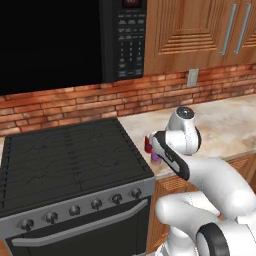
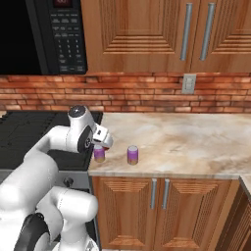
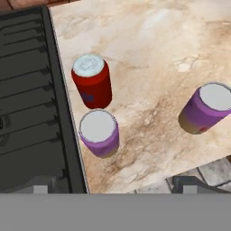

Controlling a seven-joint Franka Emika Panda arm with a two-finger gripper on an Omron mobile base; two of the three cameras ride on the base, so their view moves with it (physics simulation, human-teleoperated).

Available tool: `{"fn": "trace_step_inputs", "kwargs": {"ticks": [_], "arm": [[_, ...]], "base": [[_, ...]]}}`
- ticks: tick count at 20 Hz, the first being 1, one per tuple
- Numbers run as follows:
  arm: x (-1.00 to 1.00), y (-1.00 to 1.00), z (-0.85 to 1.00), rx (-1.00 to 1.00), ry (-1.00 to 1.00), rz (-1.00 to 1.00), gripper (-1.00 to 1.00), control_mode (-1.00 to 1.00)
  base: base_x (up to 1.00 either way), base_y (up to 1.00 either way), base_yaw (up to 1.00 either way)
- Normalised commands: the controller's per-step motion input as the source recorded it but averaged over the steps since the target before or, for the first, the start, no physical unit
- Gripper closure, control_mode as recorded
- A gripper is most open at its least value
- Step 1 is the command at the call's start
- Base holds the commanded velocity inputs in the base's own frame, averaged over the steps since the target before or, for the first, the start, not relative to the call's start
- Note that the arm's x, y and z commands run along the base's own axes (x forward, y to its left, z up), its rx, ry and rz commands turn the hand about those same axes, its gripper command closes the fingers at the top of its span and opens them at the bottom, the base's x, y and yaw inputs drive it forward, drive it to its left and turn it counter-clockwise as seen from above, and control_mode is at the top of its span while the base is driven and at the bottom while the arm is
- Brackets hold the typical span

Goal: Four empty soda cans are scattered around the kitchen. Gather all the cans and cluster them next to the stove for recycling.

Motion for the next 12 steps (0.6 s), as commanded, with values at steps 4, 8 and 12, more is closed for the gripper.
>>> {"fn": "trace_step_inputs", "kwargs": {"ticks": [4, 8, 12], "arm": [[-0.54, -0.07, 0.39, 0.00, -0.02, 0.00, -1.00, -1.00], [-0.47, -0.05, 0.38, 0.00, -0.02, 0.01, -1.00, -1.00], [-0.38, -0.03, 0.39, 0.00, -0.03, 0.01, -1.00, -1.00]], "base": [[0.00, 0.00, 0.00], [0.00, 0.00, 0.00], [0.00, 0.00, 0.00]]}}
